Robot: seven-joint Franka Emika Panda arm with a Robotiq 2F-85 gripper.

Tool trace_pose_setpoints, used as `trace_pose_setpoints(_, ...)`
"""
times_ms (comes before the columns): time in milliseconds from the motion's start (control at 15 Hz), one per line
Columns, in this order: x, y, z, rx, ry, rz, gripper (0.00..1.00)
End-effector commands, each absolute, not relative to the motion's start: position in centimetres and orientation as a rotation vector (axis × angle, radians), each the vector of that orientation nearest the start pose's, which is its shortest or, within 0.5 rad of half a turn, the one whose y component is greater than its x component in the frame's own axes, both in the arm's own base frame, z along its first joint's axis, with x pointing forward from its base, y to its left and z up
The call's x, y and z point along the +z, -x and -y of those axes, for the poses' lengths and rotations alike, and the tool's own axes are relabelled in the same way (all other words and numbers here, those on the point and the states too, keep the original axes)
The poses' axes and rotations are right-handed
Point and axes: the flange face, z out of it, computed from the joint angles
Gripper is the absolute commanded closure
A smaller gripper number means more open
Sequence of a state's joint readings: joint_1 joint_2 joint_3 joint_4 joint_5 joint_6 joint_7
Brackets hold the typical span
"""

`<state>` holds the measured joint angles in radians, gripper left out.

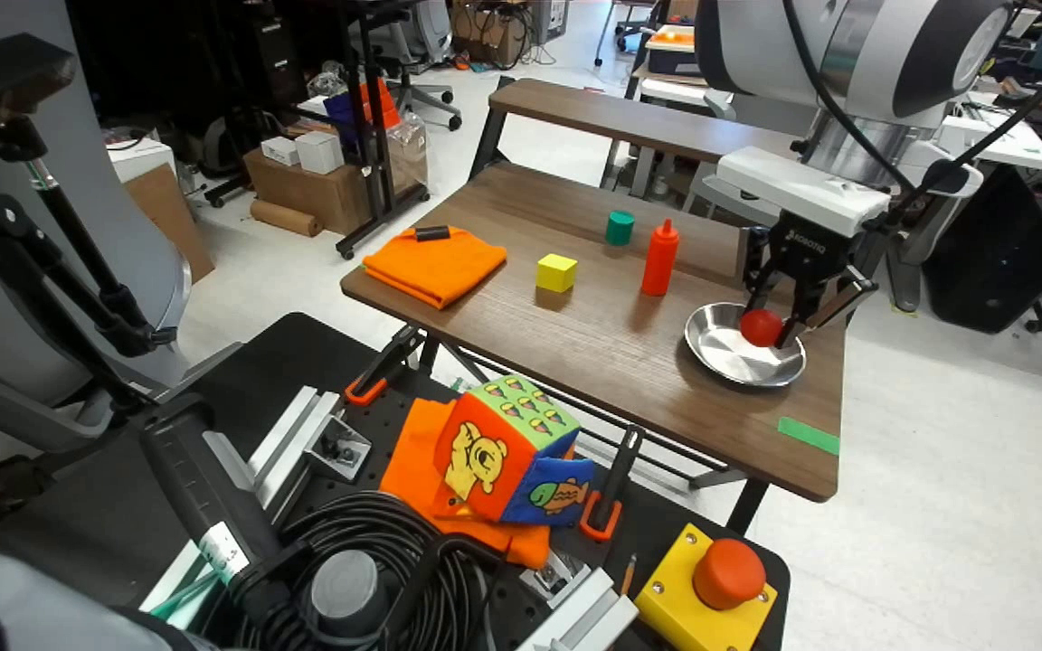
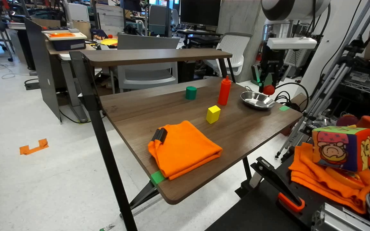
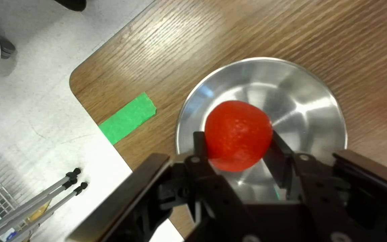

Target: Pick up the red ball and put it on the silver plate

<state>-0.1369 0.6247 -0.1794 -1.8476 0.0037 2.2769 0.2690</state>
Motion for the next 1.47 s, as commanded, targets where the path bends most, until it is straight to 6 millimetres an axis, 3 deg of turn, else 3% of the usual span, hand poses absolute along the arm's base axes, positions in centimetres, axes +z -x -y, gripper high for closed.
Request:
trace_pose_setpoints(0, 15.5, -62.0, 19.4, 0.392, 3.084, -0.907, 0.79)
trace_pose_setpoints(467, 10.9, -64.9, 18.5, 0.511, 3.090, -0.863, 0.79)
trace_pose_setpoints(600, 11.2, -65.6, 18.4, 0.527, 3.092, -0.852, 0.79)
trace_pose_setpoints(667, 11.3, -65.8, 18.3, 0.525, 3.086, -0.840, 0.29)
trace_pose_setpoints(733, 11.7, -65.9, 18.3, 0.532, 3.089, -0.827, 0.28)
trace_pose_setpoints(1000, 13.4, -65.2, 18.0, 0.505, 3.102, -0.741, 0.01)
trace_pose_setpoints(1267, 17.1, -62.9, 17.8, 0.446, 3.120, -0.604, 0.00)
trace_pose_setpoints(1400, 20.4, -61.5, 17.4, 0.362, 3.102, -0.587, 0.00)
